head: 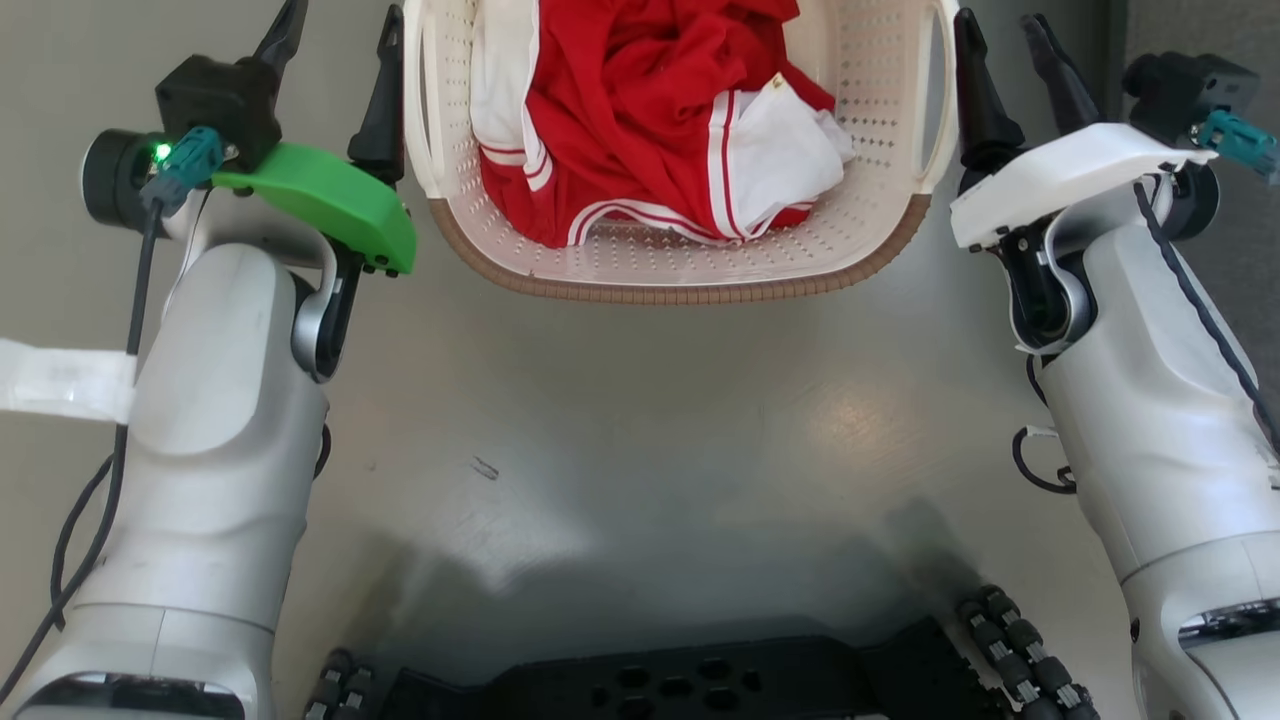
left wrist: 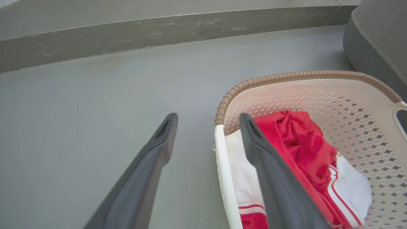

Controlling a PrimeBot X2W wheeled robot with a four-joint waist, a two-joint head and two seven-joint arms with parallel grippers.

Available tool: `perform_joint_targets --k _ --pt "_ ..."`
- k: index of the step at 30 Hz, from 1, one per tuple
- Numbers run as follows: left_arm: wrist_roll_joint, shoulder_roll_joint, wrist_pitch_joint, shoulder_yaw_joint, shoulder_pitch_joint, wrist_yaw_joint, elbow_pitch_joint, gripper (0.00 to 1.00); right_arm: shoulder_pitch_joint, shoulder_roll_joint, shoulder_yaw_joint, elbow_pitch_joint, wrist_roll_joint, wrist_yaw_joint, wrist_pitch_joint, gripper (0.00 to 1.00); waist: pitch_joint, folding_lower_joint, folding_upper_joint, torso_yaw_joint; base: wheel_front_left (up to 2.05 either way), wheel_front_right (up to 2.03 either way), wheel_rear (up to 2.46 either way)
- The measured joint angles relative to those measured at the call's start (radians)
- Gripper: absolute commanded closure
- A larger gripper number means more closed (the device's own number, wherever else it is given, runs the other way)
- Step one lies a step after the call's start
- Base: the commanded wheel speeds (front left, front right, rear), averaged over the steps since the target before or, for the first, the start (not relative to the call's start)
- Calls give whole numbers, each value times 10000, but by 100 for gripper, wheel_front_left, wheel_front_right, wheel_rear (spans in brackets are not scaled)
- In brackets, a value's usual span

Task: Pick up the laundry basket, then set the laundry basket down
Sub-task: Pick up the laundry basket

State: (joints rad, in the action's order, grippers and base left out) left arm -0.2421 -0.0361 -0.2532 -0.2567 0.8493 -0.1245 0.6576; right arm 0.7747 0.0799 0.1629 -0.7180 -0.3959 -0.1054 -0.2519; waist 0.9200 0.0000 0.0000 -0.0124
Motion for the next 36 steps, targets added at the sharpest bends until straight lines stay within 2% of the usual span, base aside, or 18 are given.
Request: perform_joint_targets --k 13,20,30,31,32,33,34,35,36 --pt "-665 123 77 -794 769 -4 1078 0 942 -86 326 -1124 -23 -86 0 0 781 0 0 30 0 0 0" --pt "-1122 134 589 -1239 1120 -31 1737 0 1406 -111 495 -1662 -42 -88 0 0 1109 0 0 -17 0 0 0" --pt "-1638 140 779 -1632 1791 -31 2086 0 1954 -125 688 -2303 -192 -90 0 0 1523 0 0 44 0 0 0" --pt "-1687 140 779 -1666 1801 -31 2115 0 2006 -123 708 -2341 -203 -92 -10 18 1560 0 0 60 0 0 0" --pt "-1718 151 773 -1689 1811 -31 2148 11 2030 -96 719 -2349 -207 -113 -44 42 1592 0 0 76 0 0 0" --pt "-1770 153 765 -1705 1825 -31 2205 43 2054 -84 727 -2374 -226 -123 -44 61 1614 0 0 95 0 0 0" --pt "-1827 153 765 -1735 1841 -31 2295 51 2070 -81 731 -2416 -268 -144 -44 82 1630 0 0 110 0 0 0" --pt "-1881 165 765 -1791 1852 -61 2334 79 2095 -73 734 -2489 -282 -176 -44 100 1640 0 0 121 0 0 0" --pt "-1918 196 765 -1871 1871 -77 2341 100 2125 -75 742 -2558 -286 -176 -44 100 1645 0 0 129 0 0 0"
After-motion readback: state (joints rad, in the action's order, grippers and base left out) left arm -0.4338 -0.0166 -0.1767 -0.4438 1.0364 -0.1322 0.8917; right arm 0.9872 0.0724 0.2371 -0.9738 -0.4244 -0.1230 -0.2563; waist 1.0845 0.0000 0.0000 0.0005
